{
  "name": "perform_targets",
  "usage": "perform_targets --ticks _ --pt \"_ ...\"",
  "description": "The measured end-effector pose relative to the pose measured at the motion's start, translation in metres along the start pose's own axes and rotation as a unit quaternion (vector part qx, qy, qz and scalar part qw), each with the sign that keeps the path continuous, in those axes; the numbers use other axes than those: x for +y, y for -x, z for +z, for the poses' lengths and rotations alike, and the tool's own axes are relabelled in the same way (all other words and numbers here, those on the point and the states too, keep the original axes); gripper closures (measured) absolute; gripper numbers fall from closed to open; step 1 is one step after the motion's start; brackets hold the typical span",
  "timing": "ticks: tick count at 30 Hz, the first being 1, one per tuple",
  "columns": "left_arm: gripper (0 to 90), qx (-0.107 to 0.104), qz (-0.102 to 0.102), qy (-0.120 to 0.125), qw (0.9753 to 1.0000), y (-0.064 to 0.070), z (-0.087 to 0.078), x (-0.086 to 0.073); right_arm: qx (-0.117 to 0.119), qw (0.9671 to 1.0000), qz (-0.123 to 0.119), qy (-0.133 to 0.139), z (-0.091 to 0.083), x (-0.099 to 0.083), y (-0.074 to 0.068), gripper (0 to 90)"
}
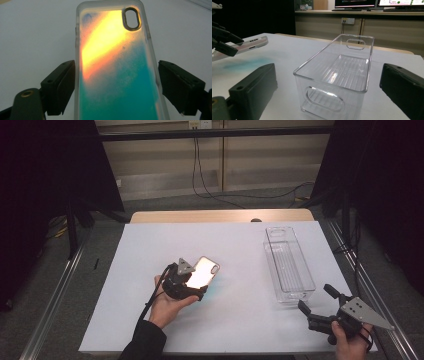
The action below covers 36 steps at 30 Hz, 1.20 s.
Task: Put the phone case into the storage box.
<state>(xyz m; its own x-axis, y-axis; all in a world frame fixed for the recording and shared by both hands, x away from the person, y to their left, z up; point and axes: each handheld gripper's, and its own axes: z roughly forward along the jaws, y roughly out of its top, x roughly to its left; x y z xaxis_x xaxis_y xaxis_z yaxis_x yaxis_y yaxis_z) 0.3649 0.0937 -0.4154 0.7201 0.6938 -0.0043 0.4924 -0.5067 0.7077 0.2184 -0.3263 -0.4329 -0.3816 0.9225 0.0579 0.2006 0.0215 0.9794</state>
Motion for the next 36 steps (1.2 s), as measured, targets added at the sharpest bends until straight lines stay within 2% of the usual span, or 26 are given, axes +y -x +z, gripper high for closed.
perform_targets --ticks 22,29,36 --pt "17.0 0.030 0.008 0.056 0.9980 0.007 -0.023 -0.006 0.002 1.0000 0.007 0.002 0.001 0.001 -0.001 0.4" --pt "17.0 0.041 0.021 0.070 0.9965 0.011 -0.031 -0.009 0.011 0.9999 0.009 -0.002 0.003 0.002 -0.005 0.0" --pt "17.0 0.044 0.018 0.075 0.9961 0.014 -0.039 -0.015 0.025 0.9996 0.009 -0.010 0.008 0.003 -0.010 0.0"
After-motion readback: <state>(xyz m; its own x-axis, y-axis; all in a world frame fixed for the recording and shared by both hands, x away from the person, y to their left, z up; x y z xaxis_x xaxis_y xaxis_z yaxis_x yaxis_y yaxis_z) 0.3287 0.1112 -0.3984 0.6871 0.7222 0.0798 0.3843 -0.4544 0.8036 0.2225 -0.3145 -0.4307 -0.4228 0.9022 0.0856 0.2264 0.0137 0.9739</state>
